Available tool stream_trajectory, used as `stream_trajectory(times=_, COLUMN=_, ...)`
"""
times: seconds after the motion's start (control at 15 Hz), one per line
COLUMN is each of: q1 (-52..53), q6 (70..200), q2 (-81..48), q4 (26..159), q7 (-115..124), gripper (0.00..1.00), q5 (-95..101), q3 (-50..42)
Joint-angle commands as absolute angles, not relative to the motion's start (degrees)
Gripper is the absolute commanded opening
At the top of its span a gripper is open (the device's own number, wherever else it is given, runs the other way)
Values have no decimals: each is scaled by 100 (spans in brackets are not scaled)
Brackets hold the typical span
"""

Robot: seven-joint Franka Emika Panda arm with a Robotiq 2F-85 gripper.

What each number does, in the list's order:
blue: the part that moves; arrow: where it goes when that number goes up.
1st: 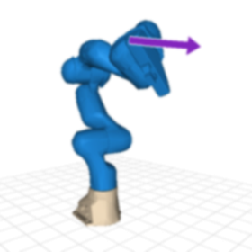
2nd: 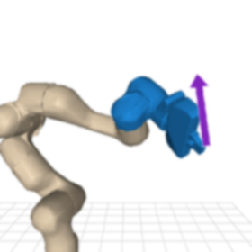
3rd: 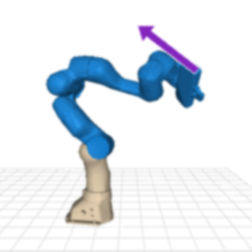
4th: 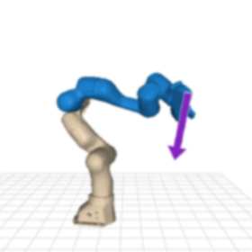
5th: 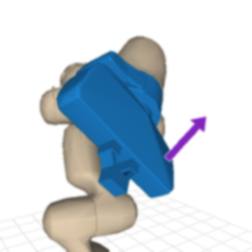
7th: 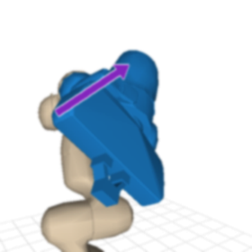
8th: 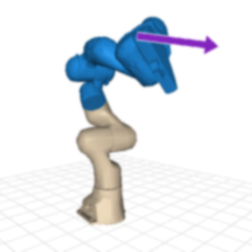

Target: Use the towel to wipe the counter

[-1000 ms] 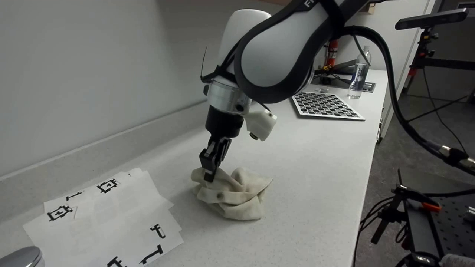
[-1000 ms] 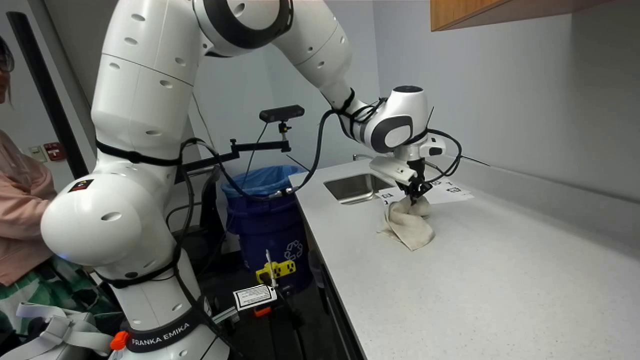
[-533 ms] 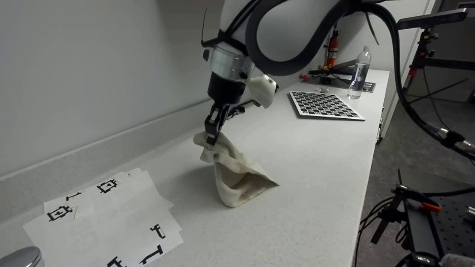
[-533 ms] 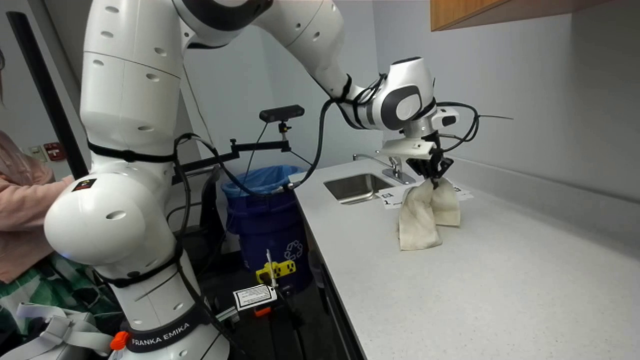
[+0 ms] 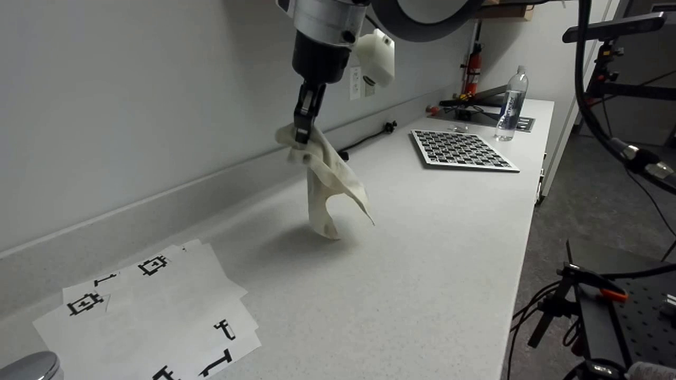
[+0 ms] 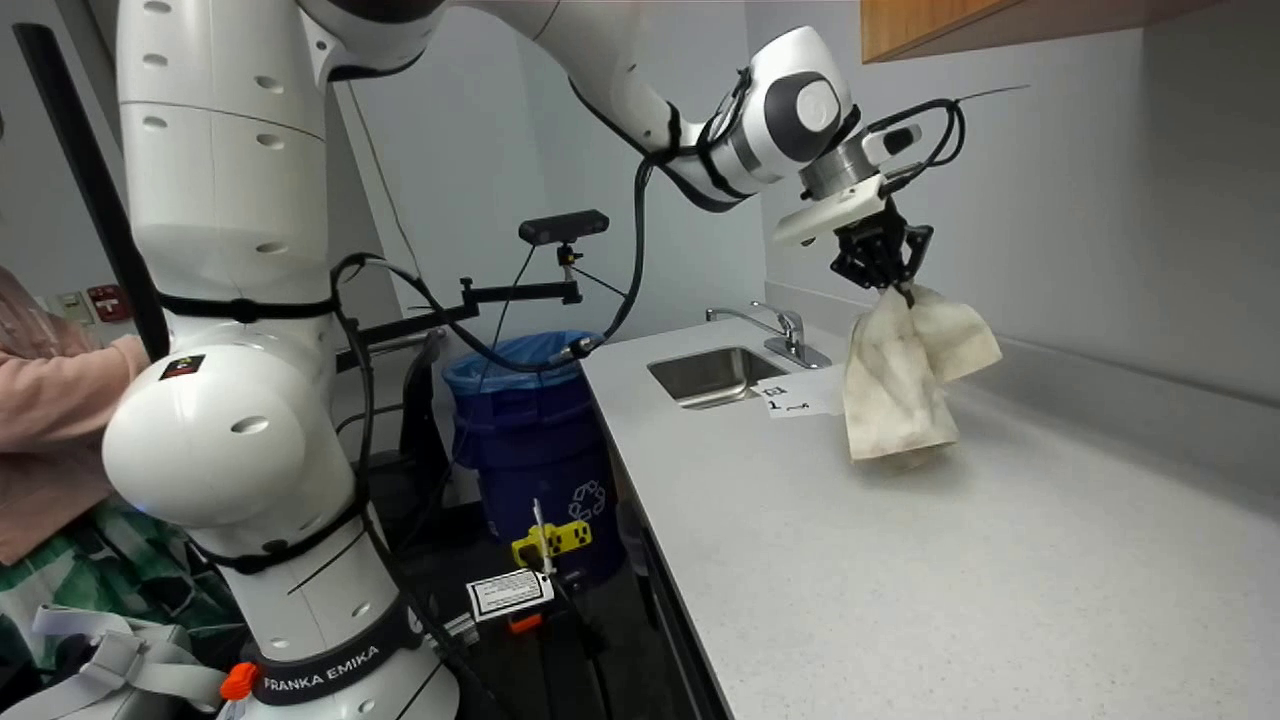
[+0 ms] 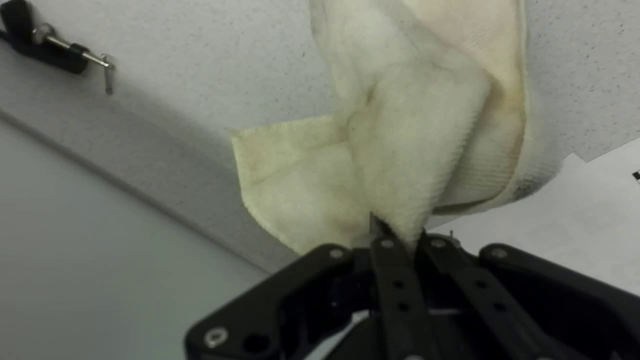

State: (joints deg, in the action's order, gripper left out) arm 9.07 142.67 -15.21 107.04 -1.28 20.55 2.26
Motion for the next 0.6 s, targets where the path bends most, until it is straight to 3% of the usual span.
stream_trajectory(times=0.0, q1=1109, q6=13906, q2=-1419, q4=10478, q7=138, gripper=1, q5=2556, q3=201)
stream_trajectory(times=0.53, q1=998, q6=14518, q2=-1566, q4=11327, q7=-277, gripper=1, q5=1393, q3=797)
